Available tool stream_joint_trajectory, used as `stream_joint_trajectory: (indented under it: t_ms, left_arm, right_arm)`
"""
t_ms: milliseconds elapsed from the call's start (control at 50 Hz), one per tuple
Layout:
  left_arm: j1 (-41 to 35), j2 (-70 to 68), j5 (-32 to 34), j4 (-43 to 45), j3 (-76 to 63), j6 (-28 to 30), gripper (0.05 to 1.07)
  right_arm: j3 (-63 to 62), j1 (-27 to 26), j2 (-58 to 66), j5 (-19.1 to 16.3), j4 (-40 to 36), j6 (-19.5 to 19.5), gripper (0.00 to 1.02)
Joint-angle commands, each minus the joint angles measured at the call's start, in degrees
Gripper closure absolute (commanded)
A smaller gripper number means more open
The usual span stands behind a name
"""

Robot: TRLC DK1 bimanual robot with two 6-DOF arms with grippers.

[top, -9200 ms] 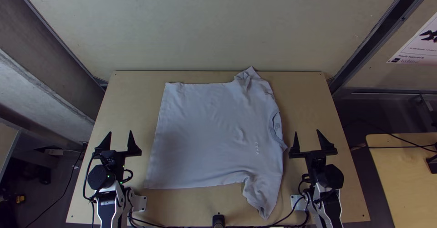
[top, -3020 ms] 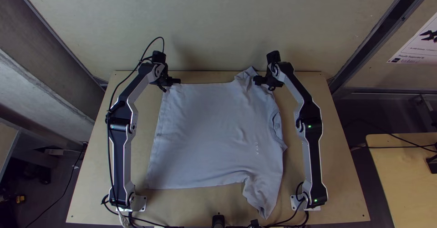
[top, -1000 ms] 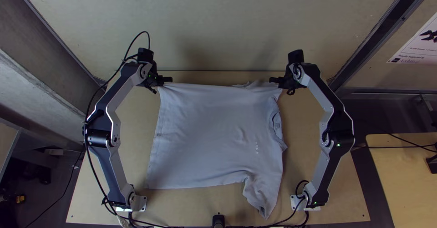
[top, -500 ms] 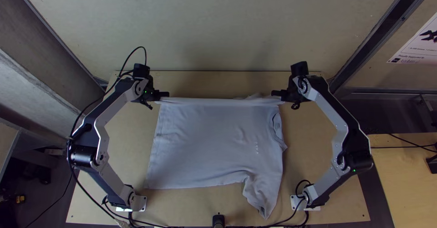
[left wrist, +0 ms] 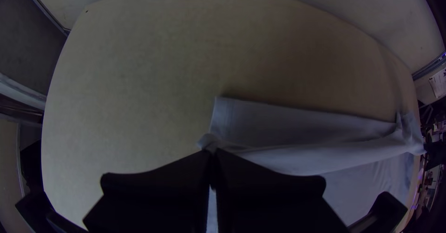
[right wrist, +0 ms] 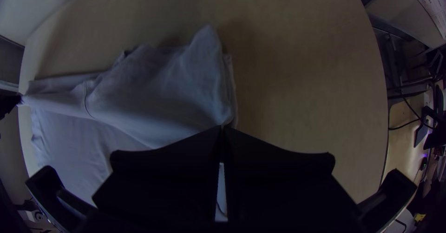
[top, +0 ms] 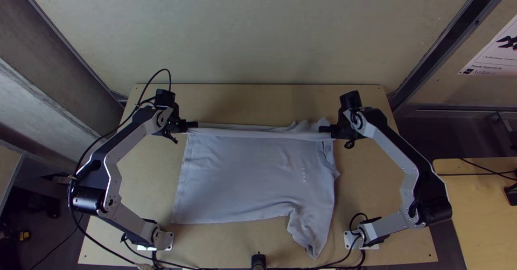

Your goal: Fold the t-shirt

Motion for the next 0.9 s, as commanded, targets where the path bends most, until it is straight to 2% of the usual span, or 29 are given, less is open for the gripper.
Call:
stream_joint_trajectory:
  t_ms: [0,380,680,720,760,880]
  left_arm:
    - [-0.19,-2.79,-0.23,1.08,-4.48,-0.98,1.05]
    - [0.16,-1.91,-0.32,3.63,-10.37,0.07,1.05]
    - [-0.46,-1.29,-0.05,4.24,-11.60,-0.19,1.04]
    - [-0.46,-1.29,0.82,4.06,-11.78,-0.19,1.00]
    - [-0.46,-1.29,2.05,4.06,-12.22,-0.28,0.91]
    - [-0.28,-1.56,3.90,3.27,-12.92,-0.45,0.58]
  right_arm:
    - [-3.11,0.89,-2.36,0.77,0.45,0.22,1.00]
    - [-10.67,1.77,0.81,0.95,6.34,0.39,1.00]
    - [-11.81,0.98,6.26,1.48,9.06,0.39,1.00]
    - [-12.07,0.89,6.70,2.44,9.59,0.39,1.00]
    - [-12.25,0.72,7.14,3.06,10.38,0.39,0.99]
    - [-11.90,-0.69,7.49,3.50,10.38,1.80,0.80]
